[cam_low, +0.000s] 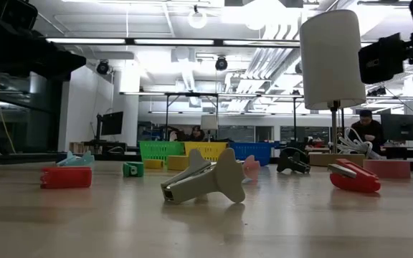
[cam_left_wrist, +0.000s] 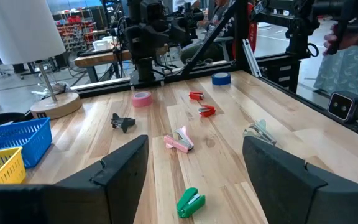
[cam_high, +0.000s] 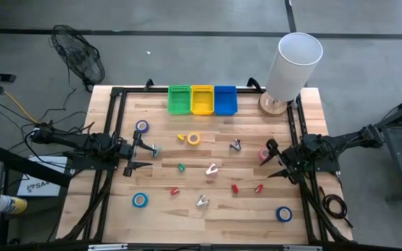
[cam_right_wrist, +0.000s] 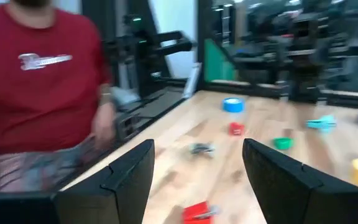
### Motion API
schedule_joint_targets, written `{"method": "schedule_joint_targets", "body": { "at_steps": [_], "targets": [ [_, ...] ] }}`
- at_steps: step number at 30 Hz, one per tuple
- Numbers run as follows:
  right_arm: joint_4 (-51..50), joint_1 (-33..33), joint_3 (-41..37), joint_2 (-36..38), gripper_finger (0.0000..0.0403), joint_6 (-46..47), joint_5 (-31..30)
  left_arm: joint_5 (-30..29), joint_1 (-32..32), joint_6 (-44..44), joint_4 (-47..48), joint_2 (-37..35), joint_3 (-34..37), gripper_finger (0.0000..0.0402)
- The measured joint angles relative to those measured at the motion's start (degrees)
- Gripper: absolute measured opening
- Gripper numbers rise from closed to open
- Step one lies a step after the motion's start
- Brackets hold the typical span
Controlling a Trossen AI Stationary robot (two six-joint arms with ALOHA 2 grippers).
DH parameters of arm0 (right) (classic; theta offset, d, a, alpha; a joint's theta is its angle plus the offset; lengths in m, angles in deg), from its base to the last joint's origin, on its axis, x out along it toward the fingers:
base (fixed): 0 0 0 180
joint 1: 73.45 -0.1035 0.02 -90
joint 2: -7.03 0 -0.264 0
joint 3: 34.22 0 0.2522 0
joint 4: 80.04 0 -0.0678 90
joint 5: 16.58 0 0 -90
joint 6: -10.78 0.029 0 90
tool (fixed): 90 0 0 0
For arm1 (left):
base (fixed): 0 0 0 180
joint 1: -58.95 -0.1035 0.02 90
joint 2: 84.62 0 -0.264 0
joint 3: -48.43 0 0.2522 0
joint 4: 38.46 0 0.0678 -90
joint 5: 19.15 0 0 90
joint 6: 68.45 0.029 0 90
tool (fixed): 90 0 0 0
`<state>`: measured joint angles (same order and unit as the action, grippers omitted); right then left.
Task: Pick and place Stapler, Stapler remover, tape
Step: Put the pink tape into the blue bin
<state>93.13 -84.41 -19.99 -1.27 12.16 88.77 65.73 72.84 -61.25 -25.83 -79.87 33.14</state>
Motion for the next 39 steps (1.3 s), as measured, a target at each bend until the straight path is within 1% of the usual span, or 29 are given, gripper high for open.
{"method": "schedule_joint_targets", "body": {
  "at_steps": [1,3,5,8,12,14,15,19,22,25,30,35,39],
  "targets": [
    [0.6,0.0,0.0,0.0,0.0236,0.0,-1.6,0.0,0.0,0.0,0.0,0.0,0.0,0.0259],
    [3.0,0.0,0.0,0.0,0.0236,-0.2,-7.3,0.0,0.0,0.0,0.0,0.0,0.0,0.0259],
    [4.8,0.0,0.0,0.0,0.0236,1.5,-13.9,0.0,0.0,0.0,0.0,0.0,0.0,0.0259],
    [5.9,0.0,0.0,0.0,0.0236,7.2,-25.7,0.0,0.0,0.0,0.0,0.0,0.0,0.0259],
    [1.7,0.0,0.0,0.0,0.0236,14.4,-42.5,0.0,0.0,0.0,0.0,0.0,0.0,0.0259],
    [-1.6,0.0,0.0,0.0,0.0236,18.5,-48.3,0.0,0.0,0.0,0.0,0.0,0.0,0.0259],
    [-2.2,0.0,0.0,-0.1,0.0236,20.7,-49.8,0.0,0.0,0.0,0.0,0.0,0.0,0.0259],
    [-3.5,0.1,1.1,-2.2,0.0236,28.1,-50.9,0.0,0.0,0.0,0.0,0.0,0.0,0.0259],
    [-5.6,0.1,3.9,-4.7,0.0236,32.3,-51.5,0.0,0.0,0.0,0.0,0.0,0.0,0.0259],
    [-12.5,0.1,7.7,-9.0,0.0236,37.3,-52.1,0.0,0.0,0.0,0.0,0.0,0.0,0.0259],
    [-24.2,0.1,16.4,-19.2,0.0236,46.2,-51.6,0.0,0.0,0.0,0.0,0.0,0.0,0.0259],
    [-35.6,0.4,24.0,-30.1,0.0236,56.2,-48.0,0.0,0.0,0.0,0.0,0.0,0.0,0.0259],
    [-42.9,2.2,28.6,-38.4,0.0236,67.7,-40.4,0.0,0.0,0.0,0.0,0.0,0.0,0.0259]
  ]
}}
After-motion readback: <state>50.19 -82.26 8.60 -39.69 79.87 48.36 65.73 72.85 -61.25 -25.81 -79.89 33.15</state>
